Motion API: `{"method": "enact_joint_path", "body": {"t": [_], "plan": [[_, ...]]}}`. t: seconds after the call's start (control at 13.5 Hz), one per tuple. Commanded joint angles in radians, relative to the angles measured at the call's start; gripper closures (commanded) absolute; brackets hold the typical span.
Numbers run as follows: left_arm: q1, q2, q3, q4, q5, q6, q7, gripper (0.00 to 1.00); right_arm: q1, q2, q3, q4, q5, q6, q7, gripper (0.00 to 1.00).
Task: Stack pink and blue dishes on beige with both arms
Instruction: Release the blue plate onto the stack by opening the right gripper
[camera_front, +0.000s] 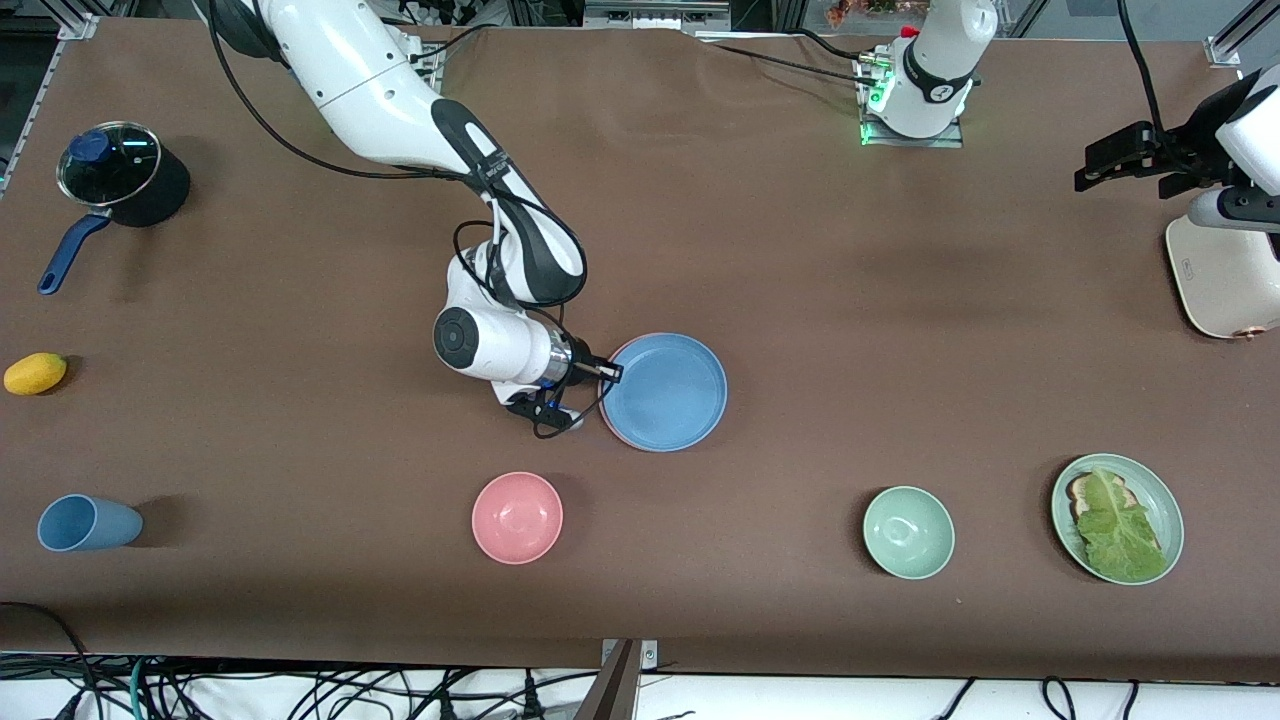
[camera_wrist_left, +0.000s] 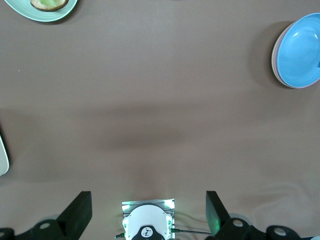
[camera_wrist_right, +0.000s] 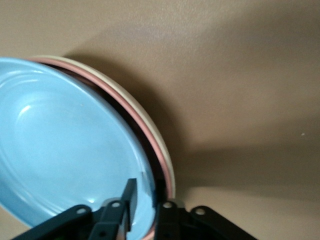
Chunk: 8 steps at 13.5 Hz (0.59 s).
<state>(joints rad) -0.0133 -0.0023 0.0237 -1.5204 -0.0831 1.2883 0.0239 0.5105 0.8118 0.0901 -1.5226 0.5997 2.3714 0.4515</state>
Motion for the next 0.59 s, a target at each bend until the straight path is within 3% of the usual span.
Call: {"method": "enact_joint_path", "body": {"t": [0.0, 0.37, 0.52], "plan": [[0.001, -0.001, -0.002, 0.002, 0.033, -0.009, 0.018, 0.00, 0.003, -0.068, -0.032, -0.028, -0.027, -0.023, 0.001, 0.00], [0.004, 0.005, -0.002, 0.003, 0.033, -0.009, 0.018, 0.00, 0.003, -0.172, -0.139, -0.028, -0.053, -0.189, -0.010, 0.00], [0.004, 0.007, -0.002, 0.003, 0.033, -0.009, 0.018, 0.00, 0.003, -0.210, -0.173, -0.027, -0.105, -0.259, -0.010, 0.00]]}}
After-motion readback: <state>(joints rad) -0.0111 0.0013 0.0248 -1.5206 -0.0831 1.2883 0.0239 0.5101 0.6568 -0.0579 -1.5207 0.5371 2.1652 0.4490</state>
